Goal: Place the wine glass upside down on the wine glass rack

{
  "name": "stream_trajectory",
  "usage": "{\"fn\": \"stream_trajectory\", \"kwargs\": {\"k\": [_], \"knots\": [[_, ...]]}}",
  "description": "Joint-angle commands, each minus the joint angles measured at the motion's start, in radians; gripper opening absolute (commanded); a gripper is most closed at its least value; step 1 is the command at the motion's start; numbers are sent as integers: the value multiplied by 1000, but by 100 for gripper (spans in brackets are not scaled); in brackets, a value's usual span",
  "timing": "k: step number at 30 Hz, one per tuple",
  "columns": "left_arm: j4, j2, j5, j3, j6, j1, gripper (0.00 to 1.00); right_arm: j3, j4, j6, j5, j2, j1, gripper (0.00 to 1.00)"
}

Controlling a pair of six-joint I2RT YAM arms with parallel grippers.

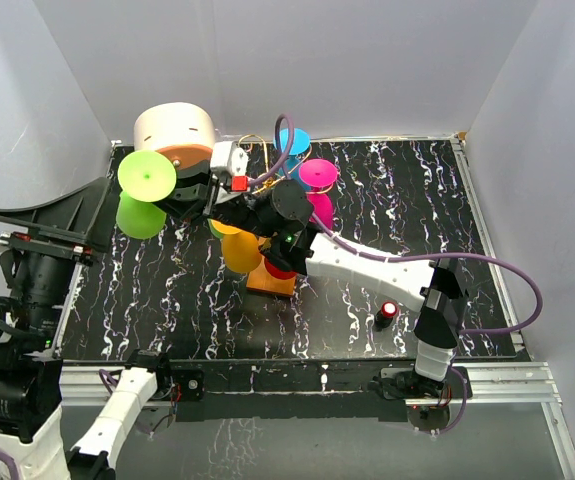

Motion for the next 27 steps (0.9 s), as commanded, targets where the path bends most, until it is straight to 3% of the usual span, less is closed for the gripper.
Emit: {"fn": "stream_trajectory", "kwargs": {"k": [1,11,27], "knots": [[-34,34,70,45,-8,2,67,15,21,-78,-51,8,7,0],[-44,25,55,-10,7,3,29,20,-39,-107,-86,-1,14,0],[-61,43,52,-33,50,3,16,32,-136,-121,-173,-29,14,0]]}}
